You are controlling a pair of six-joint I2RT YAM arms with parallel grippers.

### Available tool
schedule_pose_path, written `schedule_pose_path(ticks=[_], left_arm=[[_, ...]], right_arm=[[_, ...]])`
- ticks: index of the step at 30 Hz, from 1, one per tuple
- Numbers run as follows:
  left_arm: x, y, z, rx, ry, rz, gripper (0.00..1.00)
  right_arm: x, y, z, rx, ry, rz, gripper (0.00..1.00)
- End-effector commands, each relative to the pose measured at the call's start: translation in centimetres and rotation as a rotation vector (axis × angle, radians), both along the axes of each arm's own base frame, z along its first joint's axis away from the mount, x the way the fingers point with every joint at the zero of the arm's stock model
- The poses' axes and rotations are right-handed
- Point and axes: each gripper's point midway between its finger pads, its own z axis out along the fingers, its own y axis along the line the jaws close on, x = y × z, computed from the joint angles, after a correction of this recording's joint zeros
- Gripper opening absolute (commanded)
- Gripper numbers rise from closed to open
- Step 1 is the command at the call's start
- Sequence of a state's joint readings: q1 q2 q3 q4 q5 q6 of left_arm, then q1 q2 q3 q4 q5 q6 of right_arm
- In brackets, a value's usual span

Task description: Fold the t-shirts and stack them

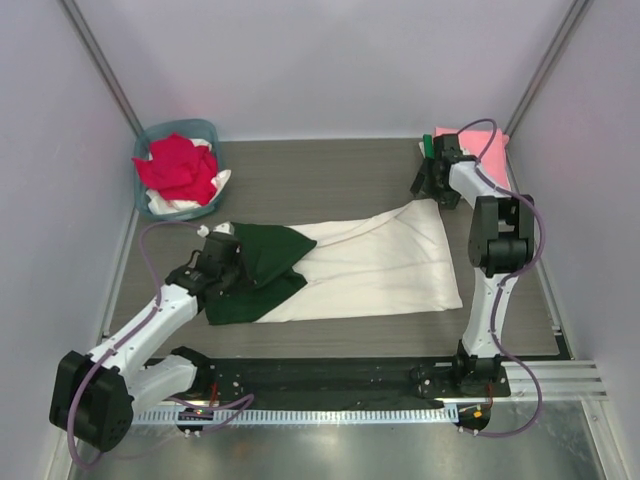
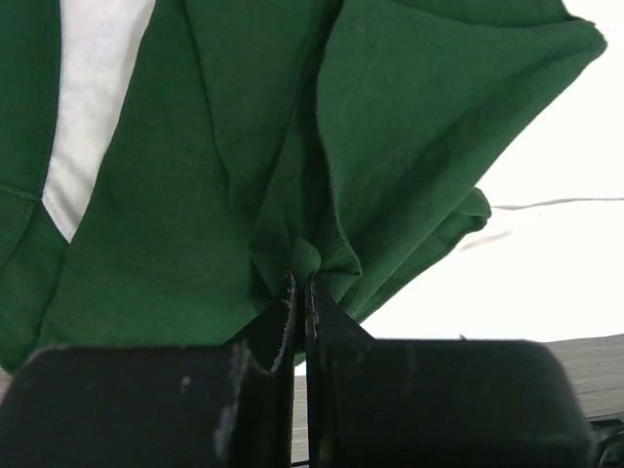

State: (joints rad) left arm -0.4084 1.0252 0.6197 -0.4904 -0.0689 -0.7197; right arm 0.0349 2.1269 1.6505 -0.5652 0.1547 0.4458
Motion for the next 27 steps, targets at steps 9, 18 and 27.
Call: schedule_pose_path(ticks=[9, 18, 27], left_arm=[[-1.1, 1.5, -1.5, 0.034, 0.020, 0.074, 0.00], [-2.6, 2.7, -2.4, 0.022, 0.038, 0.168, 0.00], [-2.7, 3.0, -2.4, 0.027, 0.037, 0.183, 0.00]], right_arm=[[3.1, 1.6, 0.9, -0.060, -0.061, 0.035, 0.79], [2.5, 1.6, 0.2, -0.089, -0.040, 0.024, 0.60], [2.1, 2.3, 0.1, -0.101, -0.032, 0.042, 0.35]])
